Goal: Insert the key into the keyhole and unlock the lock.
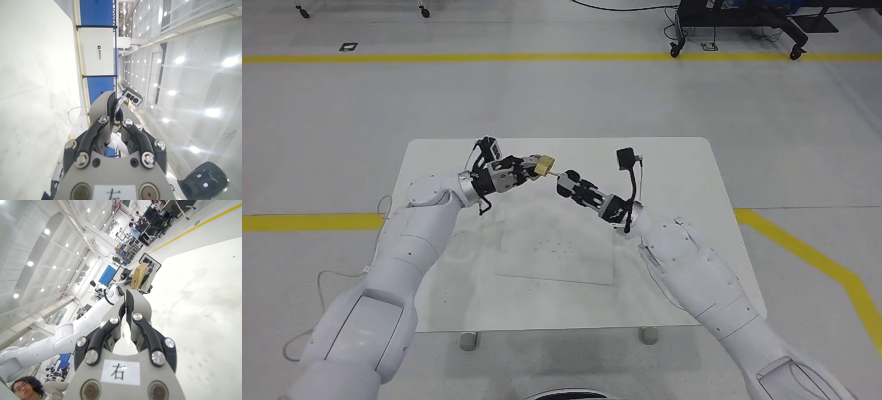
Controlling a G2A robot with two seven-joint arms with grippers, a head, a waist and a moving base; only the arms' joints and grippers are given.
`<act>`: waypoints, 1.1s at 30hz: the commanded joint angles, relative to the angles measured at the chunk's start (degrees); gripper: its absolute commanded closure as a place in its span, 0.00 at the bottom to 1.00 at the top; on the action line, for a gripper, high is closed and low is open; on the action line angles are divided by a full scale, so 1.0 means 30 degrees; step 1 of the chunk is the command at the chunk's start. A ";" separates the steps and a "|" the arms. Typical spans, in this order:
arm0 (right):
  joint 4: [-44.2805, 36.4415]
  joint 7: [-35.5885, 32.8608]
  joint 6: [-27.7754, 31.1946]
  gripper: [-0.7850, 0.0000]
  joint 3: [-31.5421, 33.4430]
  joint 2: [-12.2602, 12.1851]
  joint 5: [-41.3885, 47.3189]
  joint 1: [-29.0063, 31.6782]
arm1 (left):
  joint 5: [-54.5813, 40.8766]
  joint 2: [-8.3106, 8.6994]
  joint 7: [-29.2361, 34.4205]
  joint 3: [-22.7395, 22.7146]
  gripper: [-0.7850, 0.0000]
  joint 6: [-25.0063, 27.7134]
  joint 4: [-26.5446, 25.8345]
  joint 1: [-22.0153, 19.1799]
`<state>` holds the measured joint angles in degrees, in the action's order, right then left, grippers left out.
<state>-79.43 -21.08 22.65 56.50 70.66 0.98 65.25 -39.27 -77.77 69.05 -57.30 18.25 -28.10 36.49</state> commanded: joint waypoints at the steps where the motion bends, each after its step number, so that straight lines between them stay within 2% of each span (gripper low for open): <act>1: -0.0210 0.0178 -0.0421 1.00 0.0114 -0.0008 -0.0199 0.0152 | 0.0430 0.0036 -0.0429 -0.0018 1.00 0.0535 -0.0148 0.0064; 9: -0.0273 0.0538 -0.1710 1.00 -0.0001 0.0113 -0.1032 0.0221 | 0.1742 0.0159 -0.1445 -0.0058 1.00 0.1510 -0.0881 0.0405; 20: -0.0042 0.0771 -0.1930 1.00 0.0135 0.0271 -0.1068 0.0289 | 0.2266 0.0282 -0.1802 -0.0353 1.00 0.1525 -0.1563 0.0815; 23: -0.0013 0.1152 -0.1591 1.00 0.0295 0.0308 -0.1033 0.0343 | 0.2294 0.0285 -0.1826 -0.0402 1.00 0.1318 -0.1673 0.0901; 27: 0.0498 0.3259 -0.0220 1.00 0.0990 0.0394 -0.0670 0.0402 | 0.2204 0.0307 -0.1615 -0.0528 1.00 0.0933 -0.1705 0.0902; 30: 0.1240 0.4487 0.0289 1.00 0.0998 0.0542 -0.1501 -0.0110 | 0.2177 0.0293 -0.1104 -0.0504 1.00 0.0509 -0.1765 0.0909; 33: 0.1931 0.4721 0.0505 1.00 0.0550 0.0760 -0.1772 -0.0756 | 0.2166 0.0236 -0.0626 -0.0384 1.00 0.0192 -0.1779 0.0939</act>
<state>-74.45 -6.93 24.01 58.67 72.71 -4.32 63.76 -32.80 -76.99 66.73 -58.60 19.12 -33.45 39.31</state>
